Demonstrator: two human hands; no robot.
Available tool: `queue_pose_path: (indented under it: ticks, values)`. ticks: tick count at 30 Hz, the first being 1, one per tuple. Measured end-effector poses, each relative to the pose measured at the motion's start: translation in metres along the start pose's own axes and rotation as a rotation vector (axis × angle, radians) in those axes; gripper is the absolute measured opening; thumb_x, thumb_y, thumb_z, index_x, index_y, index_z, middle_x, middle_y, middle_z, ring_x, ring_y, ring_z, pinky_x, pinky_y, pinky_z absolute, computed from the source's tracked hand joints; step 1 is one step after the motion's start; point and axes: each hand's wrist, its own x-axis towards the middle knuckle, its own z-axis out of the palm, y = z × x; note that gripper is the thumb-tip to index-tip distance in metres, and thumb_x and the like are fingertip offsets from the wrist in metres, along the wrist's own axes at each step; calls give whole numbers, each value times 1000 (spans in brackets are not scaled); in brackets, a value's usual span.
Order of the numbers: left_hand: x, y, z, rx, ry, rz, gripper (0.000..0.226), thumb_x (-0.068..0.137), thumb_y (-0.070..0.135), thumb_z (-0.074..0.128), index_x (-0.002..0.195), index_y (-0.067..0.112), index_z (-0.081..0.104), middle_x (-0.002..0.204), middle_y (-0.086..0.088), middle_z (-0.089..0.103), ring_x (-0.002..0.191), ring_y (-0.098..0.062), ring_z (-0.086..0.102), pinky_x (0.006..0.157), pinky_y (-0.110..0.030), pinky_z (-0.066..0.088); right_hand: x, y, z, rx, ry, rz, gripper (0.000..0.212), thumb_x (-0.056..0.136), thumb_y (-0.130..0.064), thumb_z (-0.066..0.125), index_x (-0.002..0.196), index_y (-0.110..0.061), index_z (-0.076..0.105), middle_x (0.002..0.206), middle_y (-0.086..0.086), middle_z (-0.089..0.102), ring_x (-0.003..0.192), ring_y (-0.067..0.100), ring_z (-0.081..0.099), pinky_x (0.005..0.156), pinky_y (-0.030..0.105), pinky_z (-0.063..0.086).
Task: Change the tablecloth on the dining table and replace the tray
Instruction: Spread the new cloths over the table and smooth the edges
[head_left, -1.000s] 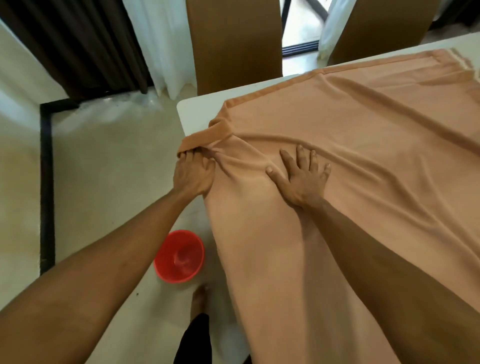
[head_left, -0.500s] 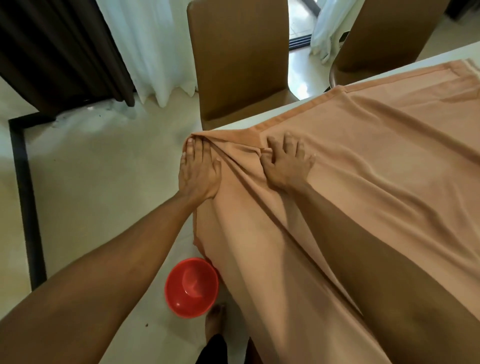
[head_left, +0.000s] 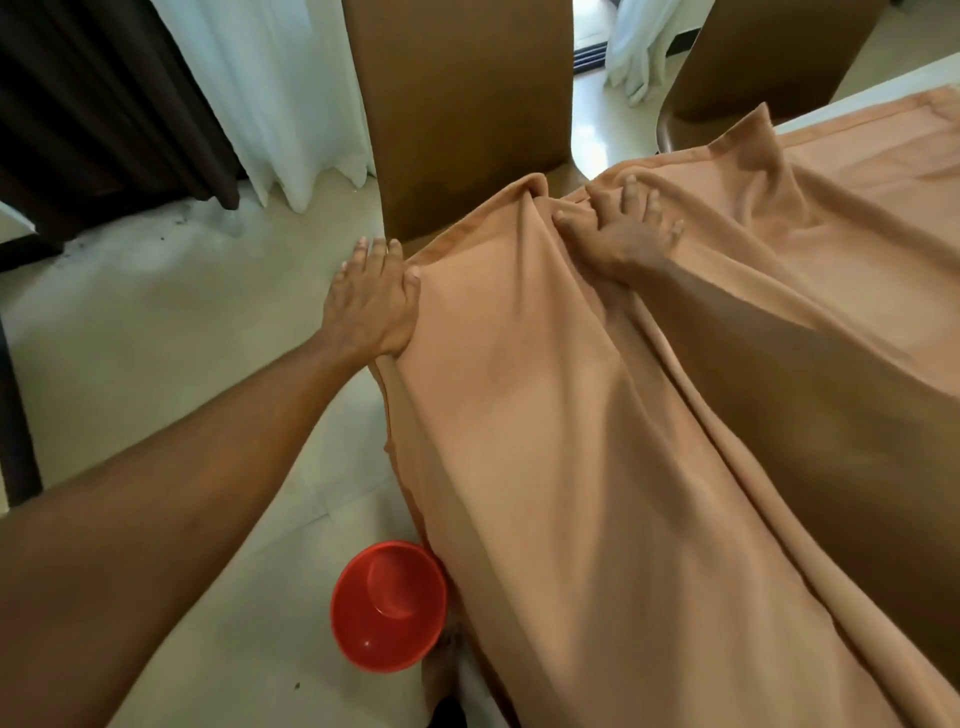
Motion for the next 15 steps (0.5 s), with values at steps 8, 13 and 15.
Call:
queue_pose_path:
  ticks: [8, 13, 15]
  values:
    - [4, 14, -7, 117, 135, 39, 59, 104, 42, 22, 156, 15, 17, 164, -11, 19, 151, -30, 15, 121, -53, 17, -58, -2, -3, 387, 323, -215, 51, 86, -51, 52, 133, -30, 58, 139, 1, 57, 127, 26, 51, 111, 56, 38]
    - [-35, 50, 25, -19, 111, 116, 63, 101, 59, 20, 157, 31, 12, 164, -5, 13, 151, -30, 10, 119, -54, 0, -94, -12, 44, 35, 224, -278, 53, 99, -61, 33, 145, -38, 44, 160, 2, 35, 146, 30, 29, 120, 65, 8]
    - [-26, 48, 24, 6, 140, 52, 62, 101, 58, 19, 156, 29, 19, 158, -7, 27, 145, -31, 24, 118, -57, 8, -82, -14, 44, 37, 195, -259, 58, 99, -66, 26, 152, -43, 34, 167, 0, 23, 153, 30, 17, 120, 65, 2]
